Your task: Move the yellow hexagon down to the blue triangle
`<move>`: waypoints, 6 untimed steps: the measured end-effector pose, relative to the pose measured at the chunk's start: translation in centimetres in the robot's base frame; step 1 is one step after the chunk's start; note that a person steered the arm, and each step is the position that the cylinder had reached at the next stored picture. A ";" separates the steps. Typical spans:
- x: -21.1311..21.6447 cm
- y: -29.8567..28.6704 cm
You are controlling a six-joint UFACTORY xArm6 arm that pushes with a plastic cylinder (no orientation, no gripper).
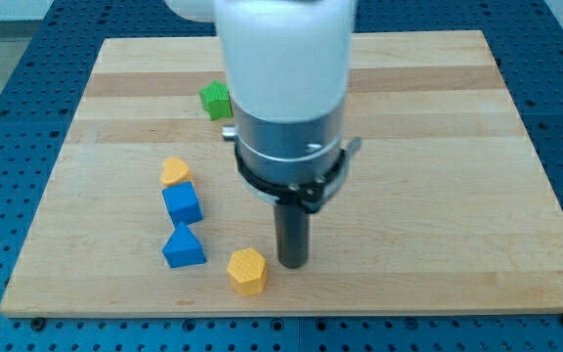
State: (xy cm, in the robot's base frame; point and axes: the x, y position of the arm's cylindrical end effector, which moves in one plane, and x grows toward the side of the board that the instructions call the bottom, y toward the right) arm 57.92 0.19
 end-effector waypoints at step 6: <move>1.4 -3.5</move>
State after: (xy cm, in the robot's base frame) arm 59.31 -3.29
